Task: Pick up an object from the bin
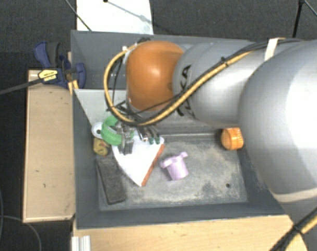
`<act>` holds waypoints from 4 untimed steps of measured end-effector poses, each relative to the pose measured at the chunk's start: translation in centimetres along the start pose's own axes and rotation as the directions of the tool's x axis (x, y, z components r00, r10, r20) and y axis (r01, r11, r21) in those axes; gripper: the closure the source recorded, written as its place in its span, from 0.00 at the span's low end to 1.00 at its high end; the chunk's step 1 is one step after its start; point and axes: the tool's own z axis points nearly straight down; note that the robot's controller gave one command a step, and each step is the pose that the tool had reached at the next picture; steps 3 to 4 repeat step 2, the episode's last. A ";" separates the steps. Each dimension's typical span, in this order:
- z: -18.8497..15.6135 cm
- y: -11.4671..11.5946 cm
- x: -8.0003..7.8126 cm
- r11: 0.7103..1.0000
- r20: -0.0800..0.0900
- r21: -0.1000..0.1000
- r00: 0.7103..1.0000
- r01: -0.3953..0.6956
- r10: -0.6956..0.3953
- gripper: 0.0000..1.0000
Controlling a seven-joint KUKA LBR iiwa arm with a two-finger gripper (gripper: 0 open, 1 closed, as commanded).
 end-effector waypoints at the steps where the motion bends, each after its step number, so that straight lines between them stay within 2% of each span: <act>1: 1.6 2.7 0.9 0.999 -0.012 0.002 0.999 0.036 -0.036 1.00; 2: -3.4 2.5 0.8 0.998 -0.018 0.001 0.998 0.061 -0.061 1.00; 4: -3.4 2.5 0.8 0.998 -0.018 0.001 0.998 0.061 -0.061 1.00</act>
Offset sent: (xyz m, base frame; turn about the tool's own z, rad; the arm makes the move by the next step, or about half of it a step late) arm 0.0023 -0.0177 0.2576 -0.1320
